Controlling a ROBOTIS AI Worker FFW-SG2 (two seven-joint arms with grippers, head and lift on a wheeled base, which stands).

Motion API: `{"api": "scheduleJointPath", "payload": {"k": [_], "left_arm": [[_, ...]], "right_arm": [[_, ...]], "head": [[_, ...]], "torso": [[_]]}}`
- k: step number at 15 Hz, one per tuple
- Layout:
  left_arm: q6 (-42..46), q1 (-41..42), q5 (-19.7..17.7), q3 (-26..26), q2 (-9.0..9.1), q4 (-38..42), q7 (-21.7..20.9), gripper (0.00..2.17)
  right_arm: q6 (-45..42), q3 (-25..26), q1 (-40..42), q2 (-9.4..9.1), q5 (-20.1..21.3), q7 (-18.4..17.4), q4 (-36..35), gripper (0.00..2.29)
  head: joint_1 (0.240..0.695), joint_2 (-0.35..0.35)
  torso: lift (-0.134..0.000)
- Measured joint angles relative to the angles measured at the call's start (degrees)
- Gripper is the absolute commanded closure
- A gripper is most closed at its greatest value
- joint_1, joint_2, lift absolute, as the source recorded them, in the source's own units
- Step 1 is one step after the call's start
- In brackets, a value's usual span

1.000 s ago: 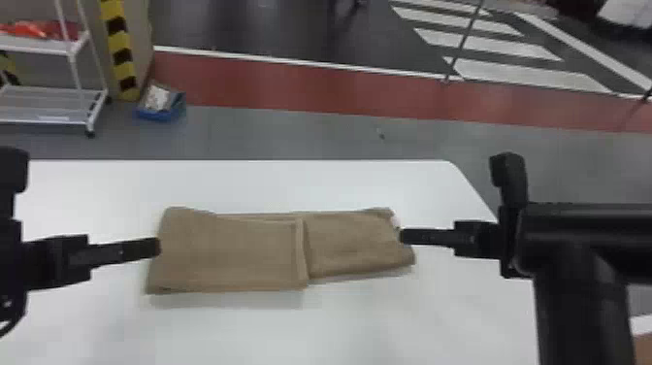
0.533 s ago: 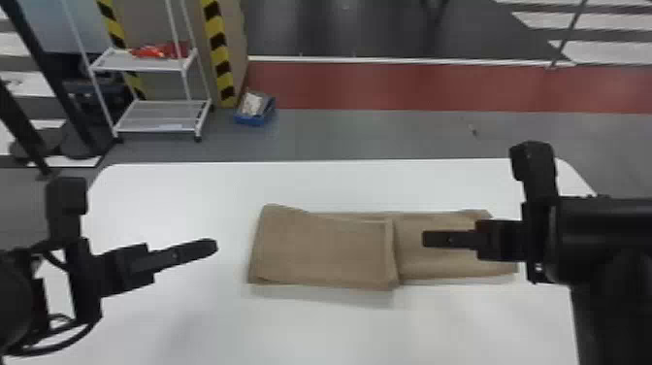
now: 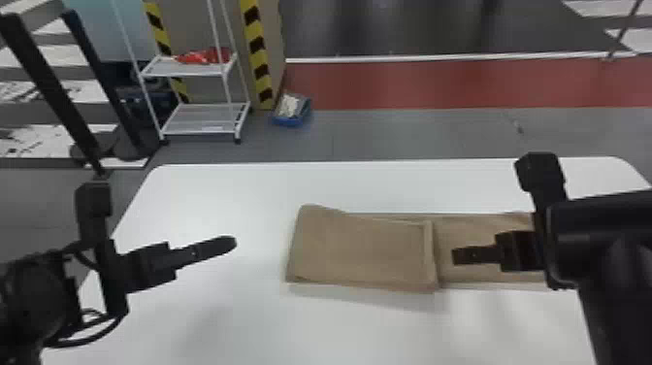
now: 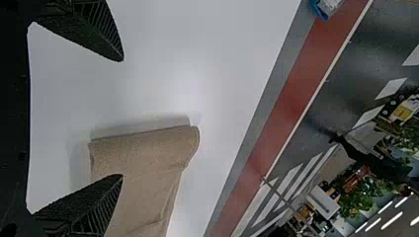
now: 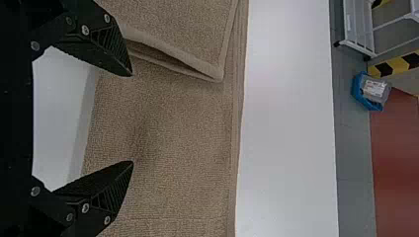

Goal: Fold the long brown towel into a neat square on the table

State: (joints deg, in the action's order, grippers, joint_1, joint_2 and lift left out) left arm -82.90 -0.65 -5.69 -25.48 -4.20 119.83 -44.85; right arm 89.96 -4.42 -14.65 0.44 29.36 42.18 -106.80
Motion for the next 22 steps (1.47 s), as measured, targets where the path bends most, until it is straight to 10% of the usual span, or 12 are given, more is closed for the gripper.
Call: {"api": "scheduleJointPath", "payload": {"k": [22], "left_arm": [[1.4, 3.6, -3.3, -2.6, -0.91, 1.6, -1.3, 0.07]], "right_arm": [[-7.3, 0.0, 0.2, 0.0, -14.8, -3.6, 3.6, 0.29]], "head": [[0.695, 0.176]], "torso": [[-0.124]]}}
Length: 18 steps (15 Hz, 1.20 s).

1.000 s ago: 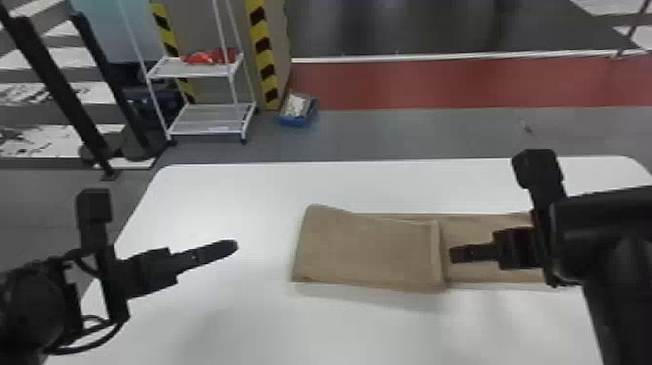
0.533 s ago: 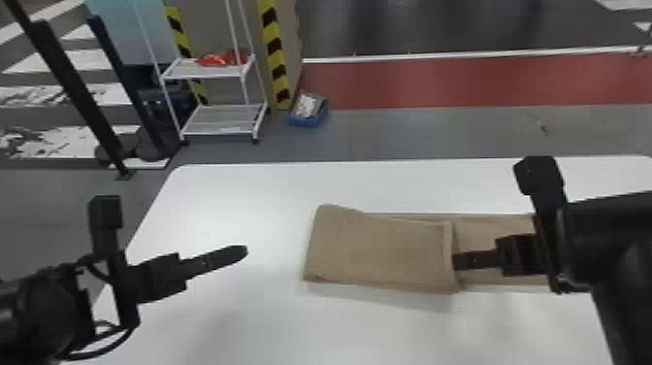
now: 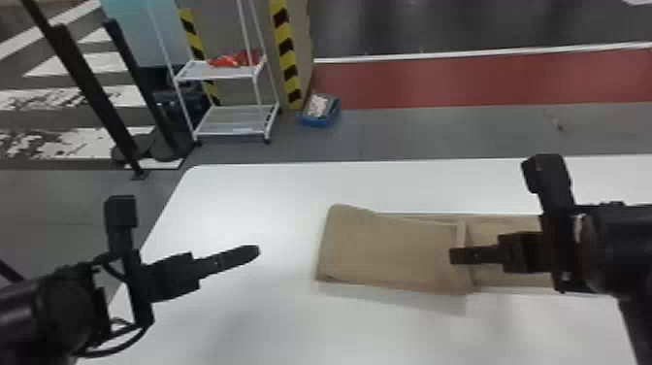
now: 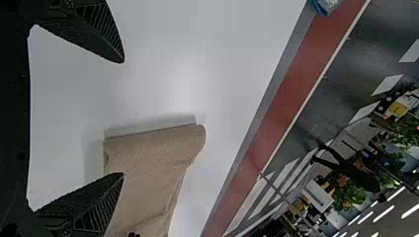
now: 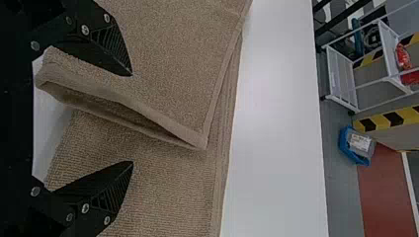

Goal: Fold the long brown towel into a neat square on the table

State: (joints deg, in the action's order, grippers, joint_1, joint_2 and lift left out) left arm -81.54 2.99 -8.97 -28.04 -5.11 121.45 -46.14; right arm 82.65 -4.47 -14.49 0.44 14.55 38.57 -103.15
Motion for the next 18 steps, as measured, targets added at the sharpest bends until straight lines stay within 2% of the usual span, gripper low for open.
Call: {"api": "scheduleJointPath", "payload": {"k": [6, 10, 13, 14, 18], "left_arm": [[1.0, 0.0, -0.1, -0.2, -0.25, -0.4, 0.0, 0.07], [1.7, 0.0, 0.0, -0.2, -0.41, -0.8, 0.0, 0.07], [1.8, 0.0, 0.0, -0.2, -0.43, -0.9, -0.1, 0.07], [1.8, 0.0, 0.0, -0.2, -0.43, -1.0, -0.1, 0.07], [1.9, 0.1, -0.1, -0.2, -0.43, -1.0, -0.4, 0.07]], "right_arm": [[-1.4, -0.6, -0.5, 0.0, -0.2, -0.7, 2.3, 0.41], [-1.9, -0.7, -0.7, 0.0, -0.3, -0.7, 3.0, 0.59], [-3.3, -0.5, -0.7, 0.0, -0.7, -0.7, 3.0, 0.61], [-3.9, -0.5, -0.7, 0.0, -0.8, -0.7, 3.1, 0.69], [-4.8, -0.5, -0.7, 0.0, -0.6, -0.7, 4.1, 0.7]], "head": [[0.695, 0.184], [0.695, 0.186], [0.695, 0.188], [0.695, 0.188], [0.695, 0.187]], "torso": [[-0.124], [-0.124], [-0.124], [-0.124], [-0.124]]}}
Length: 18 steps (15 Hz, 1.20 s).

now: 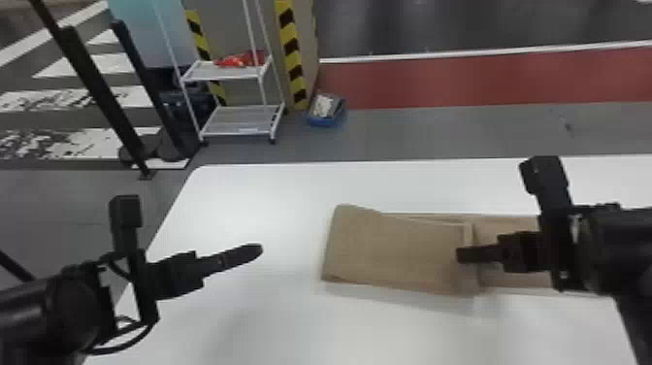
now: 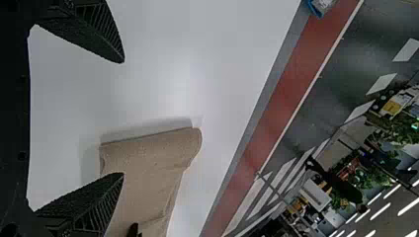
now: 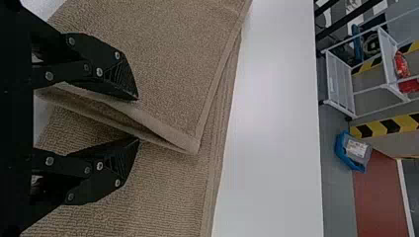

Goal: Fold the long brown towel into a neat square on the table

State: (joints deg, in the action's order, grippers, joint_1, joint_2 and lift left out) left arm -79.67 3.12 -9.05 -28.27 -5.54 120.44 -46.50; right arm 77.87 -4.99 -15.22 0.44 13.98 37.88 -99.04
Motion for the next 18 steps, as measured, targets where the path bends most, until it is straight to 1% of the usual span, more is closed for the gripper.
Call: {"api": "scheduleJointPath", "payload": {"k": [2, 3, 6, 7, 8, 13, 16, 18], "left_arm": [[0.3, 0.1, 0.0, 0.0, 0.0, -0.1, 0.0, 0.07], [0.4, 0.1, 0.0, 0.0, 0.0, -0.1, 0.0, 0.07], [0.4, 0.1, 0.0, 0.1, 0.0, -0.1, -0.1, 0.07], [0.4, 0.1, 0.0, 0.1, 0.0, -0.1, -0.1, 0.07], [0.4, 0.1, 0.1, 0.1, 0.0, -0.1, -0.1, 0.07], [0.6, 0.2, 0.1, 0.1, -0.24, -0.4, 0.0, 0.07], [0.8, -0.1, 0.1, 0.0, -0.76, -0.6, 0.0, 0.07], [1.5, -0.1, -0.1, 0.0, -1.04, -1.0, 0.1, 0.07]], "right_arm": [[0.1, -0.1, -0.1, 0.0, 0.3, 0.0, 0.3, 0.75], [0.1, -0.1, -0.1, 0.0, 0.3, 0.0, 0.4, 0.88], [-0.3, 0.0, -0.1, 0.0, 0.1, 0.0, 0.4, 0.88], [-0.6, 0.1, -0.1, 0.0, -0.1, -0.1, 0.4, 0.98], [-0.8, 0.2, -0.1, 0.0, -0.1, -0.1, 0.3, 1.0], [-2.2, 0.4, -0.1, 0.0, -0.6, -0.5, 0.1, 1.0], [-5.0, 1.4, 0.3, 0.0, -3.1, 0.1, -2.1, 1.0], [-4.9, 2.4, 0.7, 0.0, -4.6, 0.4, -4.4, 1.0]], "head": [[0.695, 0.186], [0.695, 0.186], [0.695, 0.186], [0.695, 0.186], [0.695, 0.186], [0.695, 0.186], [0.695, 0.197], [0.695, 0.202]], "torso": [[-0.124], [-0.124], [-0.124], [-0.124], [-0.124], [-0.124], [-0.124], [-0.124]]}}
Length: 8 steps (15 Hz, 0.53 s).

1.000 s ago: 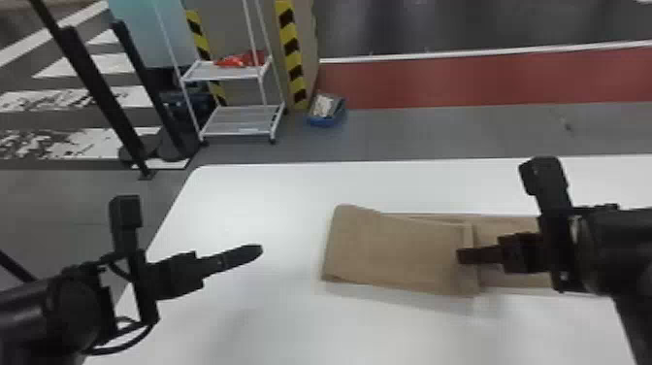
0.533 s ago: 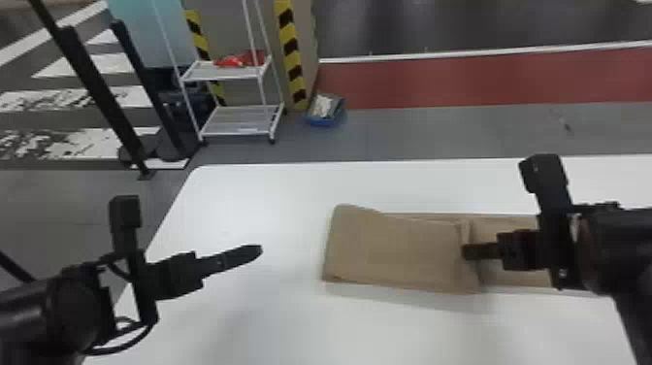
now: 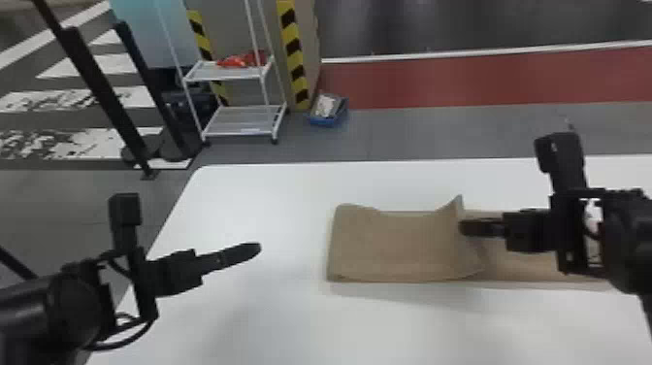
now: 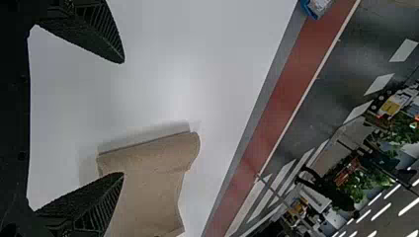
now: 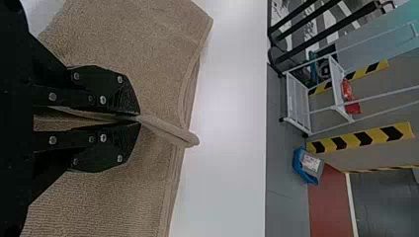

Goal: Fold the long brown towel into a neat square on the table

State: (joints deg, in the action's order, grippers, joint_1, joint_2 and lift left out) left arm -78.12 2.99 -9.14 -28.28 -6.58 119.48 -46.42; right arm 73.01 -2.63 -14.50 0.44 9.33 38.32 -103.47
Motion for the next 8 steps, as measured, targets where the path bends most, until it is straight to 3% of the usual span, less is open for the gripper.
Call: {"api": "scheduleJointPath", "payload": {"k": [6, 8], "left_arm": [[7.3, 0.4, -3.2, -0.4, 0.29, -3.0, 0.9, 0.08], [8.4, 0.4, -3.4, -0.3, 0.25, -3.3, 1.0, 0.08]], "right_arm": [[-1.4, 3.3, -1.8, 0.0, 0.6, 0.1, 5.5, 0.99], [-0.2, 4.1, -2.2, 0.0, -0.9, 0.4, 3.3, 0.99]], "head": [[0.695, 0.169], [0.695, 0.171]], "torso": [[-0.124], [-0.124]]}}
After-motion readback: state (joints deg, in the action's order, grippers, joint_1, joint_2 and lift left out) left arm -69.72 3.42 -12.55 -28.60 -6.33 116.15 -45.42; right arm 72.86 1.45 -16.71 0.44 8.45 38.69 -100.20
